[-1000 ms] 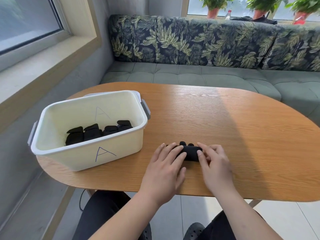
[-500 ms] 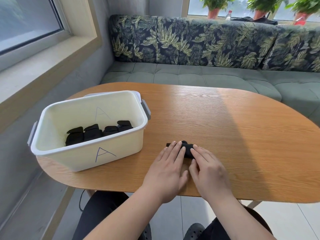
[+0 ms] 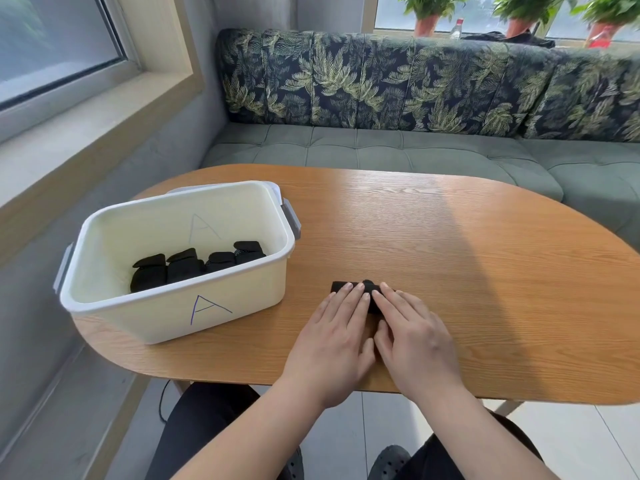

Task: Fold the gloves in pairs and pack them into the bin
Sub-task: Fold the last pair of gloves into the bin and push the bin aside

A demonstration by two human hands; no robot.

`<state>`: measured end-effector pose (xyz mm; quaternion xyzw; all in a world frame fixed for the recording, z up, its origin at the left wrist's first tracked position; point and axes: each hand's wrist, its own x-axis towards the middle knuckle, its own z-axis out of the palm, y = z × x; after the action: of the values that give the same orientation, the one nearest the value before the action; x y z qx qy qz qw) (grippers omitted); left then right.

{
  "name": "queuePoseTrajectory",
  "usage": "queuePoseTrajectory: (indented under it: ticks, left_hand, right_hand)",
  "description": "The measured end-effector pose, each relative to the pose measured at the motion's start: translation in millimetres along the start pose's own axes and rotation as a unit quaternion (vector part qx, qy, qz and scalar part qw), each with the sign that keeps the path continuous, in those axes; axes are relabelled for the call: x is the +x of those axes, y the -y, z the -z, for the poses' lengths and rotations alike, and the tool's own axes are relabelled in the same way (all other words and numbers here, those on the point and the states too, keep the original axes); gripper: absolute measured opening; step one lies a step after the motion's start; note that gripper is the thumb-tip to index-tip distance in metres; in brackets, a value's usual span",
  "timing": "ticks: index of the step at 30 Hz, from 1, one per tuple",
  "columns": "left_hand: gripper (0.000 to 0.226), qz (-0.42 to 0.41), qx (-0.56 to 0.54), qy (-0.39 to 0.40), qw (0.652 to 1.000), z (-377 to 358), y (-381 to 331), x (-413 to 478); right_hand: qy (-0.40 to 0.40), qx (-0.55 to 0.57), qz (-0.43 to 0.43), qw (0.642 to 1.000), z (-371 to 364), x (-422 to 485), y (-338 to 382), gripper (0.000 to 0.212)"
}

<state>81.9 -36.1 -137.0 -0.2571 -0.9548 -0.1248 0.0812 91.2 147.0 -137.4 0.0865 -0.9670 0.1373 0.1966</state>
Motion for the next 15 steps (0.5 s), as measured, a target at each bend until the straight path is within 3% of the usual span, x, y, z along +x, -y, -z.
queuePoseTrajectory:
  ticks: [4, 15]
  left_hand:
    - [0.073, 0.008, -0.01, 0.04, 0.999, 2, 0, 4]
    - [0.076, 0.032, -0.068, 0.035, 0.997, 13, -1, 3]
  right_hand:
    - [0.001, -0.006, 0.008, 1.0, -1, 1, -2, 0.051]
    - [0.043, 0.027, -0.002, 0.999, 1, 1, -4, 0.055]
